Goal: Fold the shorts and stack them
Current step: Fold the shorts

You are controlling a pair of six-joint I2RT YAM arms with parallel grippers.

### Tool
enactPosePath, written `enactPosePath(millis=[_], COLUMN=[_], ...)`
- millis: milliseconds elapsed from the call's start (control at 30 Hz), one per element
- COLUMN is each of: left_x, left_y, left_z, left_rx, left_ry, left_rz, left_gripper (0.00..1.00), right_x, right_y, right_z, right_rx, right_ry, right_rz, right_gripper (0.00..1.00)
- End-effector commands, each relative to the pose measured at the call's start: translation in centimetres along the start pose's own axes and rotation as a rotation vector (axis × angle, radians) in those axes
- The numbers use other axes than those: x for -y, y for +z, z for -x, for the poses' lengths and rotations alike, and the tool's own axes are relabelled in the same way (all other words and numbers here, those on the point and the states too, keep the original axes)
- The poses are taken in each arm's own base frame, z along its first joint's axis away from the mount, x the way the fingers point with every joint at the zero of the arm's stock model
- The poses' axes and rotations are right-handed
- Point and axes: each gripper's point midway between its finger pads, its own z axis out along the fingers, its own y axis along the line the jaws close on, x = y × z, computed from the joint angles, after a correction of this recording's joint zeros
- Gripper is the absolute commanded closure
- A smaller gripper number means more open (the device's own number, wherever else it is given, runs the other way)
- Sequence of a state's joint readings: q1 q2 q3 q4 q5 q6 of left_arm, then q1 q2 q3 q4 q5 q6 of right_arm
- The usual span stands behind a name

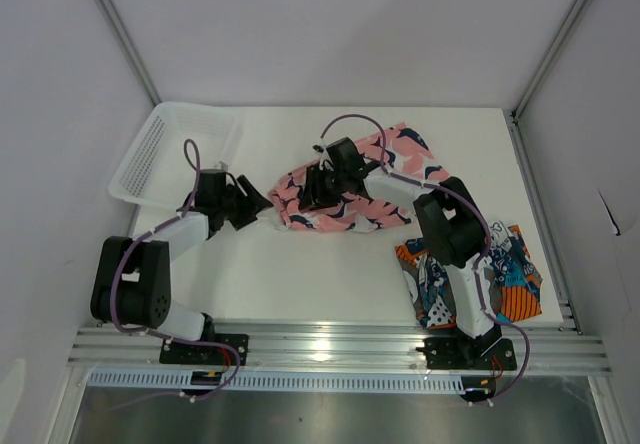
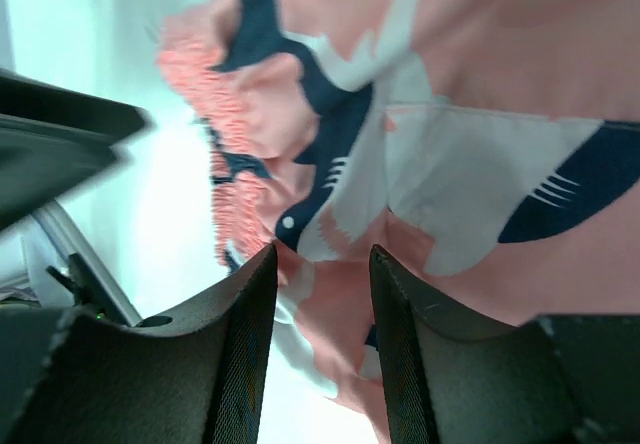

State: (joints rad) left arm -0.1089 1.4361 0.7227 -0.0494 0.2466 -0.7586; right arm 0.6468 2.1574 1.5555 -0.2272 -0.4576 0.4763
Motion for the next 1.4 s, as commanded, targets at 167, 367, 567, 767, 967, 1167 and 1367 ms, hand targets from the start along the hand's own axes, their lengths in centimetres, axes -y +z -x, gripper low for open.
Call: enactPosePath(millis=[167,367,567,767,967,1167,1367], left_x=[1.9,2.8,2.6,2.1,2.1,2.1,3.7], left_y=[2.0,1.6,1.7,2.7,3.8,5.2,7.0], left_z=[-0.6,0.1,-0.1,0.1,0.4,1.1,3.1], left_rx=[0.000,0.055,0.054,0.034,0.010,-0.008,0.008], left_ry=[0.037,0.044,0.046,0.041,0.038,0.035,0.071], left_rz=[-0.190,-0.243,-0.255,-0.212,-0.197,-0.163,-0.142], left_gripper=[0.27,0.26,0.26,0.26,0.26,0.26,0.27], right_x=[-5.3,-6.2,-4.3,-2.4,1.0,2.7,1.5], right_y=[-2.8,-2.3,0.3,2.8,4.9,5.3,4.6], right_z=[3.8,4.3,5.2,5.2,4.2,4.3,5.2], right_rx=[0.095,0.102,0.110,0.078,0.043,0.045,0.069], right_ry=[-0.061,-0.056,-0.027,-0.014,0.022,0.066,0.055], right_rz=[0.131,0.183,0.190,0.175,0.104,0.111,0.145], right_gripper=[0.55,0.57,0.60,0.61,0.64,0.65,0.64])
